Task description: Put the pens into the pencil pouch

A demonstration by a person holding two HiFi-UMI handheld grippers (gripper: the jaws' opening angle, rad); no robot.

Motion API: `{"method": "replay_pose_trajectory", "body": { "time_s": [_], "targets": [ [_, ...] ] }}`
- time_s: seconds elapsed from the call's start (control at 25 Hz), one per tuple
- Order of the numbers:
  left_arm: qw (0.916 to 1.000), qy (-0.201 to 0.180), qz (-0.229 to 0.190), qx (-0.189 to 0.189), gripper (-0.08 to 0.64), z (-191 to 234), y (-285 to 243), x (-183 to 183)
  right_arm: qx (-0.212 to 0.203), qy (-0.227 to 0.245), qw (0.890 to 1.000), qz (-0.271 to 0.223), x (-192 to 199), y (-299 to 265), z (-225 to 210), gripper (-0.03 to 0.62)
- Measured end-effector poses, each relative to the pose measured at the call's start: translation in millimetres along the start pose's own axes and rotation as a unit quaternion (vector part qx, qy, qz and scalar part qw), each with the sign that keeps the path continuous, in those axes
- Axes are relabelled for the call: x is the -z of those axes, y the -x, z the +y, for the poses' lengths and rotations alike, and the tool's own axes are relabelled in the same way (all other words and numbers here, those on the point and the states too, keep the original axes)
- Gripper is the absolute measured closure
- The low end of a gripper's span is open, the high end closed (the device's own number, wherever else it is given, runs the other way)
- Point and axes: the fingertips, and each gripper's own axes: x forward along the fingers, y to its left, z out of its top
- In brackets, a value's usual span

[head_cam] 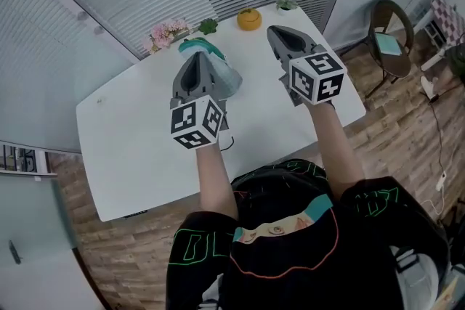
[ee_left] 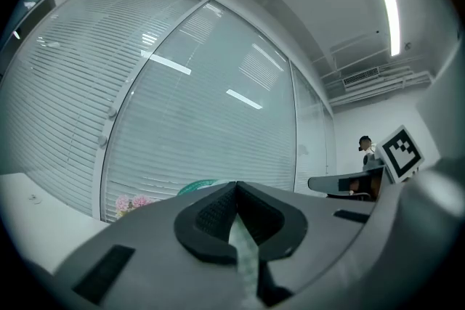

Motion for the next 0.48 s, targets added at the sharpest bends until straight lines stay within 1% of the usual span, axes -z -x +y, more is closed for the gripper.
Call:
{"method": "replay_pose_trajectory", "body": {
  "time_s": [0.48],
  "targets": [
    [0.9999, -0.004, -0.012, 0.011, 0.56, -33, -6, -2, 0.012, 0.012, 1.0, -0.014, -4, 28, -26, 0.589]
  ]
}}
